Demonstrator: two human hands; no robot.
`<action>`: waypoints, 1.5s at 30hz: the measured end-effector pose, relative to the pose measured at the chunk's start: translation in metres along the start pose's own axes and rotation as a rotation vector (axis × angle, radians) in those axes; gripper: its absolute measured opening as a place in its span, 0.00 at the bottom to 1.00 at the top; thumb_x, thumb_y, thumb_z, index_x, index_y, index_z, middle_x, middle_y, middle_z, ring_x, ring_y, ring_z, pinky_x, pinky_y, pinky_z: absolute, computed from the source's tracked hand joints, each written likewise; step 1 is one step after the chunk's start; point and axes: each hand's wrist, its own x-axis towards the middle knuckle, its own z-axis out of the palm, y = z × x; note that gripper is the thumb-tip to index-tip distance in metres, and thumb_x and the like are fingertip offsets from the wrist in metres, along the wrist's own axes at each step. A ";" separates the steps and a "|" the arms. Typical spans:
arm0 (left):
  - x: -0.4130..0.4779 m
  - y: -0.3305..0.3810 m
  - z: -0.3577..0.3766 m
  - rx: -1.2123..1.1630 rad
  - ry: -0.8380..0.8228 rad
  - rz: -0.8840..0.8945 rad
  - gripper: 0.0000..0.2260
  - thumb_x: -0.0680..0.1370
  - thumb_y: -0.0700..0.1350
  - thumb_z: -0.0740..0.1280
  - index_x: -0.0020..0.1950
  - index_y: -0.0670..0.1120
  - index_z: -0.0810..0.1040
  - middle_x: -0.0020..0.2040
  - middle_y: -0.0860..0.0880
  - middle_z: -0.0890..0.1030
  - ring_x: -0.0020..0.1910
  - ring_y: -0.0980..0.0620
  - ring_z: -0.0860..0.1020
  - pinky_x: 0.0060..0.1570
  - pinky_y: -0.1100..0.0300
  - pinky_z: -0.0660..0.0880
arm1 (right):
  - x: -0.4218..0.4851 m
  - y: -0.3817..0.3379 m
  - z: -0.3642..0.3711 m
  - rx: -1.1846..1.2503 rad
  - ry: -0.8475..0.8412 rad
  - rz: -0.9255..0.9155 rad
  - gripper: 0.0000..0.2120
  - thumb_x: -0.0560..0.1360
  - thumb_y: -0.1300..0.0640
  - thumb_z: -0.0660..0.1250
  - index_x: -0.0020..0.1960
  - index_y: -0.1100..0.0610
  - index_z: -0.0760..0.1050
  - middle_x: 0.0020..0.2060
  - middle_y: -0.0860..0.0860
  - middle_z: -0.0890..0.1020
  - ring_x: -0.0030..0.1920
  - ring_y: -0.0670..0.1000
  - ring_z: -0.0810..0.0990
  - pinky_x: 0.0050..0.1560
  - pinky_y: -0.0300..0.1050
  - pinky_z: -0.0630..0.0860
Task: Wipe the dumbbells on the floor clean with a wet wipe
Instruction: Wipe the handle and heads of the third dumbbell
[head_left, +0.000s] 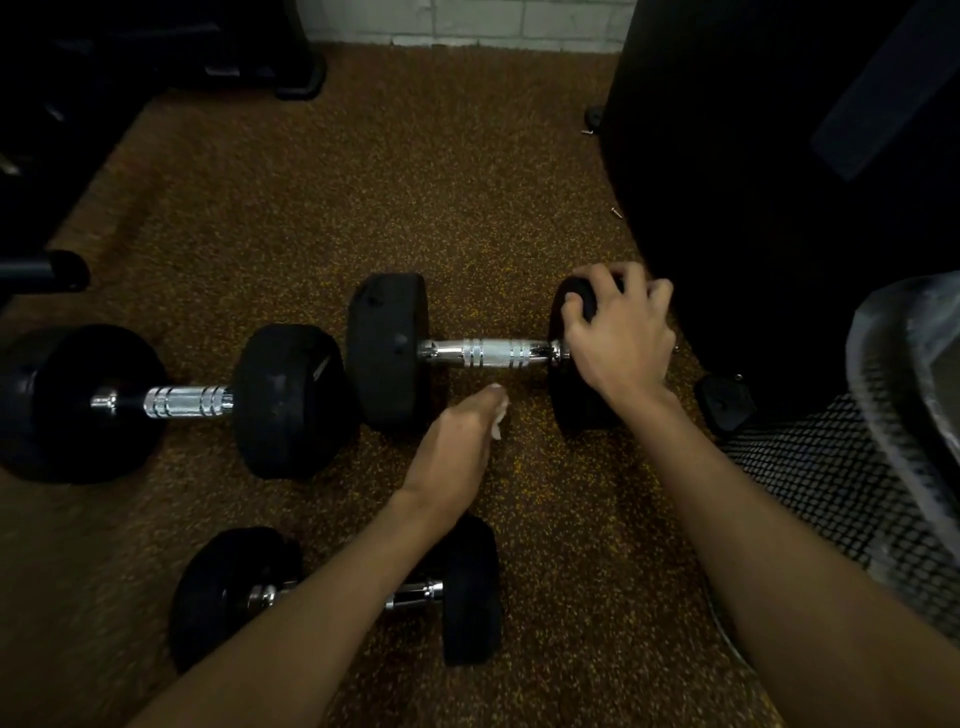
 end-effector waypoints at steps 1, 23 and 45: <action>-0.002 0.002 0.003 -0.120 0.097 -0.176 0.10 0.81 0.38 0.58 0.57 0.41 0.77 0.51 0.43 0.82 0.47 0.48 0.80 0.48 0.55 0.77 | 0.000 0.000 0.000 0.003 -0.002 0.003 0.17 0.78 0.45 0.56 0.65 0.45 0.71 0.64 0.50 0.70 0.64 0.57 0.65 0.50 0.50 0.71; 0.065 0.054 -0.001 -1.937 0.573 -1.134 0.15 0.81 0.31 0.49 0.65 0.31 0.68 0.58 0.34 0.75 0.58 0.39 0.75 0.70 0.46 0.64 | -0.001 0.000 0.000 0.015 0.010 -0.004 0.18 0.78 0.45 0.57 0.65 0.47 0.72 0.63 0.52 0.71 0.63 0.57 0.66 0.50 0.51 0.71; 0.070 0.065 -0.049 -1.762 0.298 -1.109 0.12 0.79 0.28 0.47 0.54 0.33 0.68 0.58 0.33 0.71 0.68 0.37 0.68 0.66 0.47 0.65 | 0.003 0.000 0.001 0.024 0.005 0.010 0.17 0.78 0.44 0.57 0.64 0.45 0.73 0.63 0.50 0.72 0.64 0.57 0.66 0.48 0.49 0.69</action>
